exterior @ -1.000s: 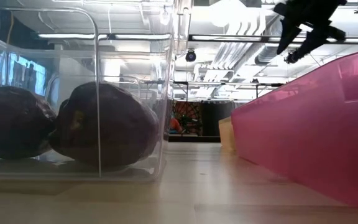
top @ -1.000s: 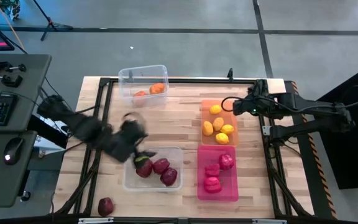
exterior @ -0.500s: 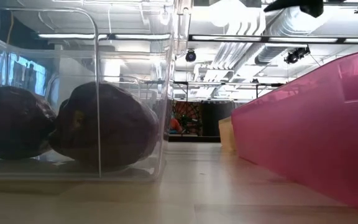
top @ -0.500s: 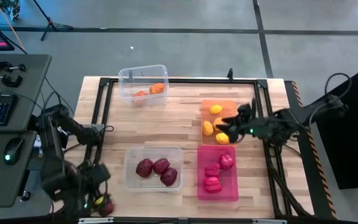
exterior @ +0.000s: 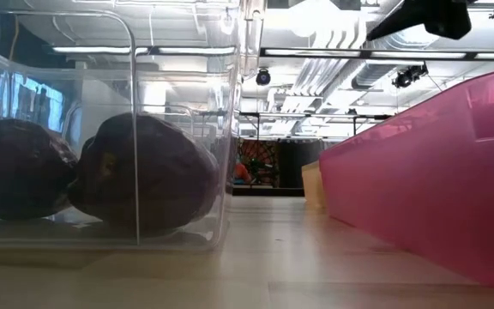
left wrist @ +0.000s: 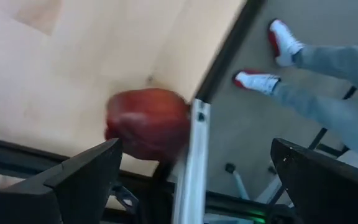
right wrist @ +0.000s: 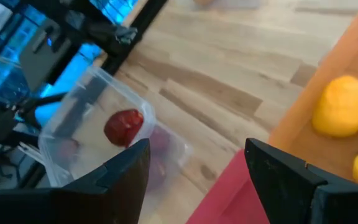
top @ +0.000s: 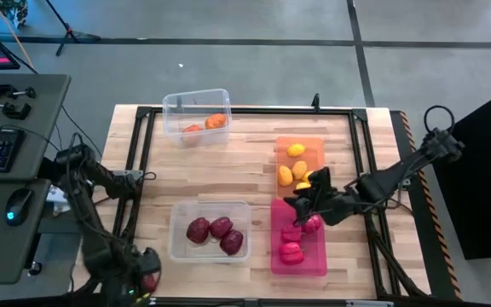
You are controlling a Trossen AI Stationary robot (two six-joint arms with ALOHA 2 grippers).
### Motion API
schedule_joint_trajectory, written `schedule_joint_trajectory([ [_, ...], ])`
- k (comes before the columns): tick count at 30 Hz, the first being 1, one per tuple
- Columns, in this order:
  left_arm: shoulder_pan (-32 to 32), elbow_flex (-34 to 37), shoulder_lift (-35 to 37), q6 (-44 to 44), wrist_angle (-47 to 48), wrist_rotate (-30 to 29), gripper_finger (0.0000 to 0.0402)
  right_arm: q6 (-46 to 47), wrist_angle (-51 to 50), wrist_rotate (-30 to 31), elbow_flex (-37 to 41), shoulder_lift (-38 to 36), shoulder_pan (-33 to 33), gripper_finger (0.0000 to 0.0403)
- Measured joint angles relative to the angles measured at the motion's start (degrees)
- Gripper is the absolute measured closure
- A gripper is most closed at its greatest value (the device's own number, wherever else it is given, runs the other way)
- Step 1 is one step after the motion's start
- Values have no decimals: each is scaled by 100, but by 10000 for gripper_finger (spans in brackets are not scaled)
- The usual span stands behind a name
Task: Sort produce into baskets
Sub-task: Put the red apple into the bottom transparent bin
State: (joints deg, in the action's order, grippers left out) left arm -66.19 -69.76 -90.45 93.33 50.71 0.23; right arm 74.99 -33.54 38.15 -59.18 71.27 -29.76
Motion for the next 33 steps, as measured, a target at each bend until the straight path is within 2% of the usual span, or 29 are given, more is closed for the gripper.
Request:
schedule_joint_trajectory([
  [7,565,602,0,-87,-172,1205,2,-23,39,-437,0,231,7,151],
  [10,609,787,2,230,-552,1503,2,-115,36,-515,0,231,7,151],
  [13,552,986,-41,745,-1348,1517,2,-301,17,-572,0,229,7,151],
  [15,514,1065,-156,981,-1553,1470,2,-413,-10,-574,0,229,7,151],
  [24,489,1067,-653,1649,-1341,1632,2,-746,-79,-578,0,229,9,151],
  [28,480,1112,-904,1725,-1178,1298,2,-753,-175,-580,0,228,9,151],
  [33,443,1102,-1223,1706,-1317,1441,2,-753,-238,-589,0,225,9,151],
])
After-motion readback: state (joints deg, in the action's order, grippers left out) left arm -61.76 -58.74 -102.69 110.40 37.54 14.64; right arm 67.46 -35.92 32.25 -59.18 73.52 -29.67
